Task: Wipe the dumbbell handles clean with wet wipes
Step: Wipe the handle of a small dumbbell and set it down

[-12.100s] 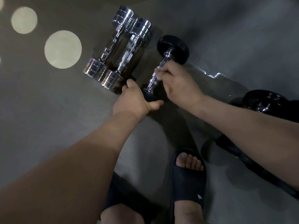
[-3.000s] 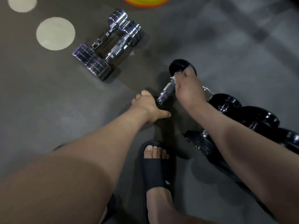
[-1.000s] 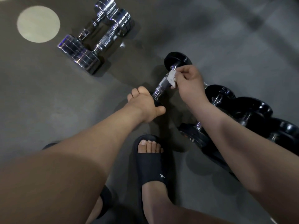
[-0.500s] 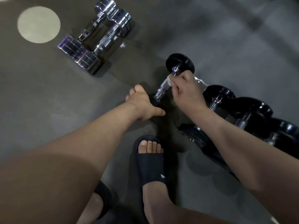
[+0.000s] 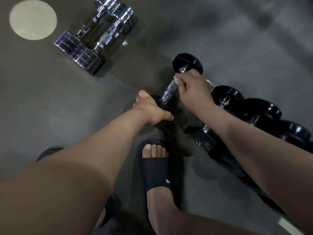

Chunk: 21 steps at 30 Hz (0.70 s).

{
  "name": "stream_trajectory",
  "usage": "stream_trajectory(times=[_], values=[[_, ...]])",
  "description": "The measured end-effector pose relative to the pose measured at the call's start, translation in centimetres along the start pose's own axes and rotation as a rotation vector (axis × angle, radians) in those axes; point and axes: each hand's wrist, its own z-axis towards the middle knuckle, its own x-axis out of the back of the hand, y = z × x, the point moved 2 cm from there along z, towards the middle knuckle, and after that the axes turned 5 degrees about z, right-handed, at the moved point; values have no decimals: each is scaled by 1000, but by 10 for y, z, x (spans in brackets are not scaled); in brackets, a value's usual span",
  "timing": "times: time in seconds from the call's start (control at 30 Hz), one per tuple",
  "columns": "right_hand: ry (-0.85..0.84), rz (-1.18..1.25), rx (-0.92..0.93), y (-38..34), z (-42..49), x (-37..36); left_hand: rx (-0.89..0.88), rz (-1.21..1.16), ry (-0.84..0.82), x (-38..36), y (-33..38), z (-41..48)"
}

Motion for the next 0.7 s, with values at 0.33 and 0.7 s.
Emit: stream_trajectory(times=[0.33, 0.7], values=[[-125, -110, 100, -2, 13, 15, -37, 50, 24, -2, 0, 0], [-363, -290, 233, -19, 21, 14, -58, 61, 36, -5, -1, -2]])
